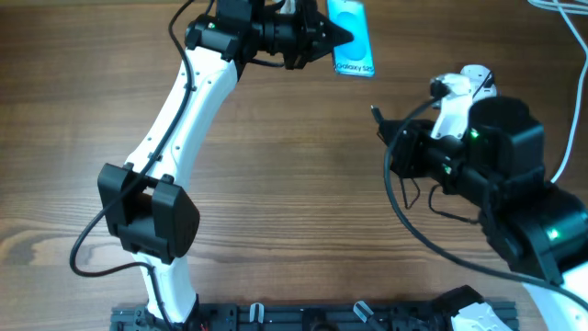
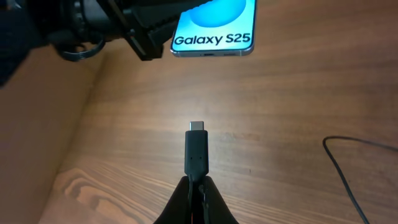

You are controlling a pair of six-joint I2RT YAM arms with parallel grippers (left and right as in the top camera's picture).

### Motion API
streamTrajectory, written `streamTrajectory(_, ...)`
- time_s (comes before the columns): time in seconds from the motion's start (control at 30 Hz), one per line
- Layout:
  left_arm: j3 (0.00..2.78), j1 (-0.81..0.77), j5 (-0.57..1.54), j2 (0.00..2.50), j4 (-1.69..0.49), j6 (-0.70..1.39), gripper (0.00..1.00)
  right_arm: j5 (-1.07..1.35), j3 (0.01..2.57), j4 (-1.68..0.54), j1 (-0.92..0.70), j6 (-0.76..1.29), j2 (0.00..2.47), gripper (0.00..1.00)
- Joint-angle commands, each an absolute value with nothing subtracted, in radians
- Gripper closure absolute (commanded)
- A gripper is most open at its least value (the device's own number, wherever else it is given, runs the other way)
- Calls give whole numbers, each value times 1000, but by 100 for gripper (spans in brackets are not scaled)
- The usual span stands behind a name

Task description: Plug charger to phone and switch on socket

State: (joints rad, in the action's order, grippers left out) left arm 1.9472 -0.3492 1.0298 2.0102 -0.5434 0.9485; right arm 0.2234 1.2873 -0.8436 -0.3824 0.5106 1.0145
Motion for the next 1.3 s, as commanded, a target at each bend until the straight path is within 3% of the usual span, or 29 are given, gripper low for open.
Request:
streamTrajectory(0.0,1950,-342,1188,1978,-451,1053,96,200,1307,-835,-376,496,1004,96)
streamTrajectory(0.2,1950,-308,1067,1978,-419,979,96,200,1303,-970,-377,496,1076,96)
streamTrajectory(0.4,1950,-239,710,1978,-725,852,96,211,1204,-1045,-387,456,1219,96)
streamTrajectory(0.7,1950,-157,656,1978,-892,702,96,288,1025,-736,-426,482,1481,96)
streamTrajectory(0.87,1950,-126,645,1978,-940,657,96,202,1008,-606,-479,505,1622,96)
streamTrajectory(1.27,1950,-126,587,1978,-958,606,96,96,1006,-509,-570,561,1748,96)
